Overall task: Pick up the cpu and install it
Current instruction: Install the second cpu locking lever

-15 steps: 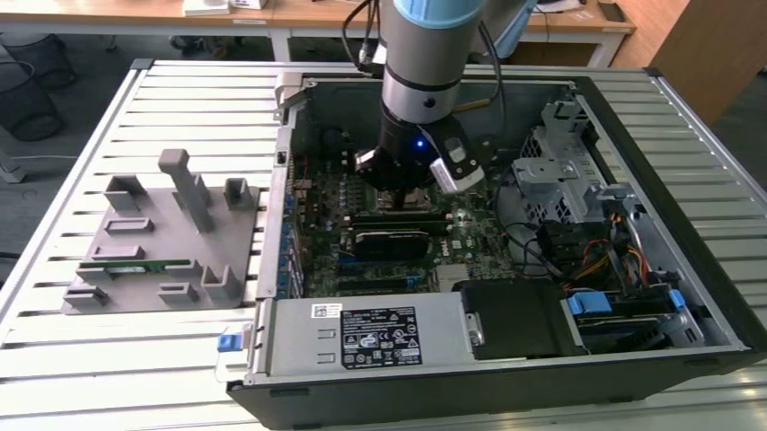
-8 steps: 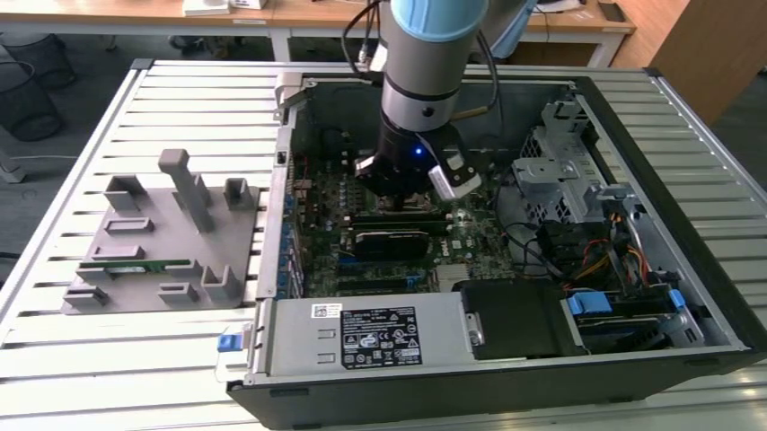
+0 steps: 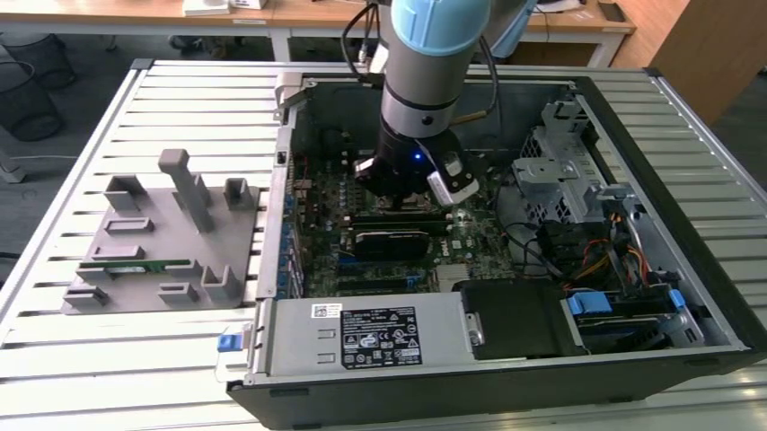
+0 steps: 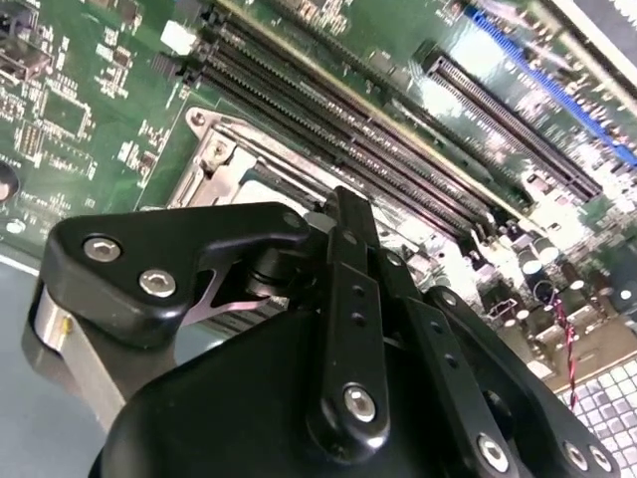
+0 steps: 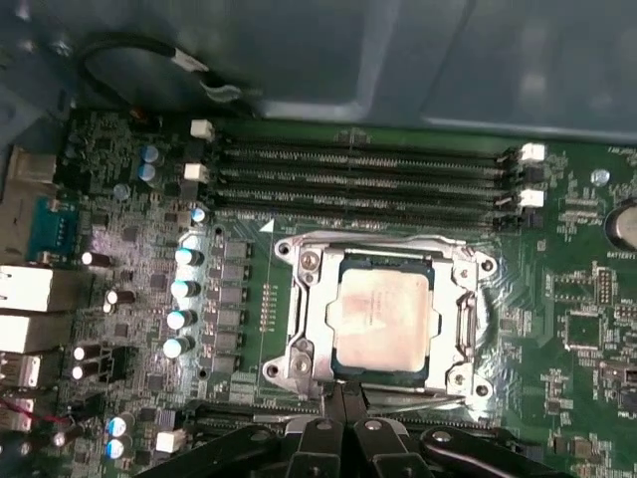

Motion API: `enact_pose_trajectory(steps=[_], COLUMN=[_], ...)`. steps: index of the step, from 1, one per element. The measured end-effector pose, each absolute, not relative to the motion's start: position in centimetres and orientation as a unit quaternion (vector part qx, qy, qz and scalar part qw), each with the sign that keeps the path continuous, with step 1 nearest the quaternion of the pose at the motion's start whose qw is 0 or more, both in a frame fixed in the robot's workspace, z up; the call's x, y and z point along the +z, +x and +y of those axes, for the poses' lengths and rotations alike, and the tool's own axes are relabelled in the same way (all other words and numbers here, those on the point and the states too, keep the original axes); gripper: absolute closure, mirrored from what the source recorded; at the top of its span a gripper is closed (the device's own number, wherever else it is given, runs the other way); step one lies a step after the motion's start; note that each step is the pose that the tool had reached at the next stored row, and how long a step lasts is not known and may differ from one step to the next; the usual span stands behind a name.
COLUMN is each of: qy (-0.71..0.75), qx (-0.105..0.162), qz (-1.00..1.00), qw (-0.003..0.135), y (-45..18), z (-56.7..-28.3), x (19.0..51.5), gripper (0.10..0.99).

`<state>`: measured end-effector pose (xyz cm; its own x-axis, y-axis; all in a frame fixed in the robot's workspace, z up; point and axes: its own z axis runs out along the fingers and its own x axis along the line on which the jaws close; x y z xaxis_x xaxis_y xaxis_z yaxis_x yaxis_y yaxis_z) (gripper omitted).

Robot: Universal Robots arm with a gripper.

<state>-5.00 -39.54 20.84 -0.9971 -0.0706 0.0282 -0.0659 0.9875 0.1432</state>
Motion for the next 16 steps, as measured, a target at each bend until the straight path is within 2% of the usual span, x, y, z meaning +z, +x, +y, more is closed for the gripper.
enact_pose_trajectory(steps=[7, 16], qy=[0.034, 0.034], qx=[-0.079, -0.087], qz=[-0.996, -0.995], qw=[0.016, 0.016], y=[-5.3, -6.7], z=[-40.9, -41.0], x=[20.8, 20.6], gripper=[0.980, 0.980])
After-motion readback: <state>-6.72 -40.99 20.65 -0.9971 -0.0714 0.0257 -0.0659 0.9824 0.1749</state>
